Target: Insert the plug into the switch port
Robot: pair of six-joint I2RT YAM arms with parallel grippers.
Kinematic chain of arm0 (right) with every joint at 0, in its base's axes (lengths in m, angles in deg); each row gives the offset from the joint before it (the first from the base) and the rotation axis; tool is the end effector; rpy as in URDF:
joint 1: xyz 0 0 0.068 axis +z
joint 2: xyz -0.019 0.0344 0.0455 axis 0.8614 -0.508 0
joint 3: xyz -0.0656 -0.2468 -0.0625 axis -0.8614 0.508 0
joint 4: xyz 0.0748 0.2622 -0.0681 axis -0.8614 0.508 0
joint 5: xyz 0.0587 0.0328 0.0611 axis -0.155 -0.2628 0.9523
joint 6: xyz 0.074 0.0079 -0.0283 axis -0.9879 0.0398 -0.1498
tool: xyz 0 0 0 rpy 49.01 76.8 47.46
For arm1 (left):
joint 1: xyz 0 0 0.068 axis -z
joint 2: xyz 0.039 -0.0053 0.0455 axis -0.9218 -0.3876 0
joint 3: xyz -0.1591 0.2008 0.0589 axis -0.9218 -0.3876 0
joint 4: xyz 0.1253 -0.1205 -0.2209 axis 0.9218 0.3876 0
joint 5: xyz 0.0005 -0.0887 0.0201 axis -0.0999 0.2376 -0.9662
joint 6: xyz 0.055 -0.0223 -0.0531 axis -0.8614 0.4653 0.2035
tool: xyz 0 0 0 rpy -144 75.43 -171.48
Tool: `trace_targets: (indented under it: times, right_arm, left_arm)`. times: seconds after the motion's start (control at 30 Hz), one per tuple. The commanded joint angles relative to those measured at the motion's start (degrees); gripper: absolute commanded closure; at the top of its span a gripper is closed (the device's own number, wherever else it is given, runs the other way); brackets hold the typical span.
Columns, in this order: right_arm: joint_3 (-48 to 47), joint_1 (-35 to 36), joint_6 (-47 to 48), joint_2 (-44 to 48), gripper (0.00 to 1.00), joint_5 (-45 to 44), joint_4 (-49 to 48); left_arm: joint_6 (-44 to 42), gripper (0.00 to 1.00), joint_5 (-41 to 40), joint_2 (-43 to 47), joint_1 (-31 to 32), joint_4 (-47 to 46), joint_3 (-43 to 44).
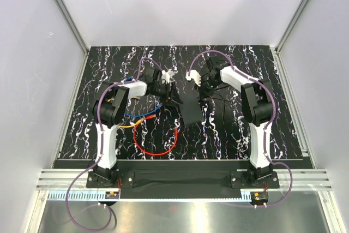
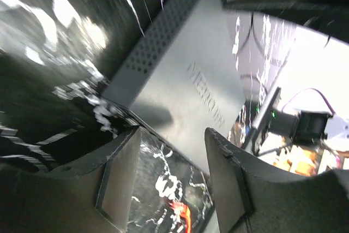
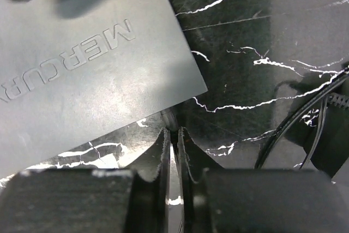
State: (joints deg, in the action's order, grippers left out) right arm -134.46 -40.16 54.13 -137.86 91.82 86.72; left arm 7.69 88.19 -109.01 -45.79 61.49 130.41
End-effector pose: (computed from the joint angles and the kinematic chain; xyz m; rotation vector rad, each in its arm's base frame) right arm 0.4223 0.1855 0.1149 -1.7527 1.9478 0.5463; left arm 0.4023 -0.2145 0.0837 0.2845 2.5833 -1.4308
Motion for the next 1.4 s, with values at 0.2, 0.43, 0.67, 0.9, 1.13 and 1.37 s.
trace_targets:
  times: [0.2, 0.43, 0.67, 0.9, 1.13, 1.37]
  right_arm:
    - [-1.6, -0.4, 4.6, 2.1, 0.57, 0.5, 0.7]
    - [-0.7, -2.4, 4.4, 6.2, 0.34, -3.4, 1.7]
    - [-2.0, -3.0, -1.0, 10.9, 0.09, -4.0, 5.1]
    - [-6.7, -3.0, -13.1, 12.5, 0.11, -2.3, 9.5]
    - [-10.9, -3.0, -36.7, 11.8, 0.17, -0.1, 8.3]
    - [-9.6, -3.1, -46.1, 9.7, 0.23, -1.7, 6.9]
  left_arm:
    - [-0.4, 0.43, 4.1, 3.7, 0.6, 1.2, 0.5]
    - [-14.0, 0.40, 0.6, 10.4, -4.3, 14.9, 7.1]
    - [-38.0, 0.38, -7.9, 18.8, -8.0, 31.2, 8.3]
    - [-53.6, 0.36, -21.7, 25.6, -8.0, 35.1, 0.0]
    - [-56.0, 0.40, -28.1, 23.1, -4.4, 29.6, -2.8]
    - [-58.3, 0.49, -33.4, 18.5, -0.1, 27.7, -1.7]
